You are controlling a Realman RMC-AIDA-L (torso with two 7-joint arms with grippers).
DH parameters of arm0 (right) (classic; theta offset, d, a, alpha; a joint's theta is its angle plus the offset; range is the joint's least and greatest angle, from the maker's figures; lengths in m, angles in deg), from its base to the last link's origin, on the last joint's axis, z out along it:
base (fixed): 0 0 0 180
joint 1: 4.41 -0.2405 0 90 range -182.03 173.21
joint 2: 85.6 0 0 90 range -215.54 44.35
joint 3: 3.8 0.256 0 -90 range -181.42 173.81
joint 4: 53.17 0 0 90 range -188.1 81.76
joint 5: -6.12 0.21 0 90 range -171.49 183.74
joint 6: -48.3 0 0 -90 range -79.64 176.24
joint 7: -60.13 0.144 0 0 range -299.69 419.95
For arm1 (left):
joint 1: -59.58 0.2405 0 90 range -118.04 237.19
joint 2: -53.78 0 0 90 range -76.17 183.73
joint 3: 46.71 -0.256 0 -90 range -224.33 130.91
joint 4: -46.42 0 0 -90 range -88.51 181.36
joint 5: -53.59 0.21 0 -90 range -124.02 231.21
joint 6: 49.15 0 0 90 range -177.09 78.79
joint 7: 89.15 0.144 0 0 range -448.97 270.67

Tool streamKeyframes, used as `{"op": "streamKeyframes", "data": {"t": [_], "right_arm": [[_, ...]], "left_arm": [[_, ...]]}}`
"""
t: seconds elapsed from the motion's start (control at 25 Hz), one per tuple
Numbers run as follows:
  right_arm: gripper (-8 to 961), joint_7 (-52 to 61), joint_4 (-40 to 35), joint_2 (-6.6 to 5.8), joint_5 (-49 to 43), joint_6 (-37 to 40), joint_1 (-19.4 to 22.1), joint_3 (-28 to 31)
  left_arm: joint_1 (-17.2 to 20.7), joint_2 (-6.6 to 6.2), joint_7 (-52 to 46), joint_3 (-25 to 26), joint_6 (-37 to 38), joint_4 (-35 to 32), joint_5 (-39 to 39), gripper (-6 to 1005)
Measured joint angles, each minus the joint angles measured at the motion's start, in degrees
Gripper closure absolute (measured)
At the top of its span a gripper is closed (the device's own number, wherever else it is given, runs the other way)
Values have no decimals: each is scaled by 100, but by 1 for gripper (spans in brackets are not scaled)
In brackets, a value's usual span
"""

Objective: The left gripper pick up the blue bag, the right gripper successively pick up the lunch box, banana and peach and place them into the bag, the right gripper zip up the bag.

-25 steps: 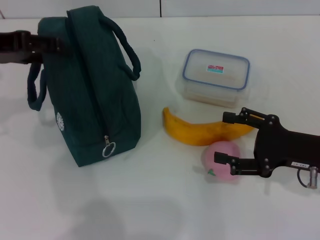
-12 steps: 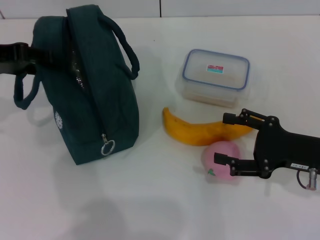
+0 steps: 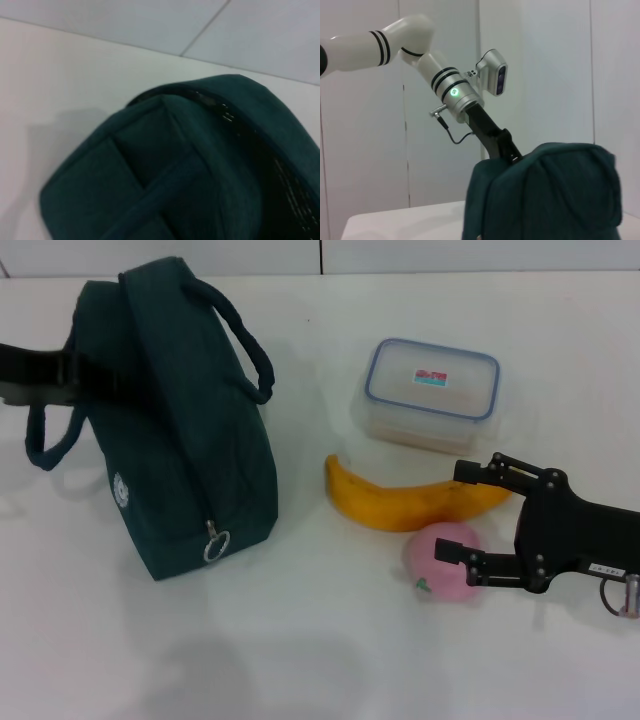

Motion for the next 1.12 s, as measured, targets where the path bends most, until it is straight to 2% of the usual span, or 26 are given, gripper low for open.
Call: {"op": "streamKeyframes", "data": {"t": [0.16, 0.32, 0.48, 0.72, 0.96, 1.12], "right_arm": [[81, 7, 0, -5, 59, -19, 40, 34], [81, 44, 1, -26, 137, -33, 153, 313], [81, 161, 64, -33, 141, -52, 228, 709], [81, 549, 281, -39, 142, -408, 227, 1268], [82, 1235, 532, -28, 669, -1275, 146, 1330], [82, 1842, 856, -21, 1097, -1765, -100, 1335]], "left_arm": [[-34, 95, -38, -37, 173, -30, -30, 656], [-48, 240, -71, -56, 344, -54, -52, 822], [-42, 328, -98, -59, 483, -82, -384, 964], [-48, 350, -168, -69, 542, -107, -768, 964], [-53, 360, -175, -68, 528, -76, -754, 965], [-52, 354, -175, -68, 518, -69, -747, 965]]}}
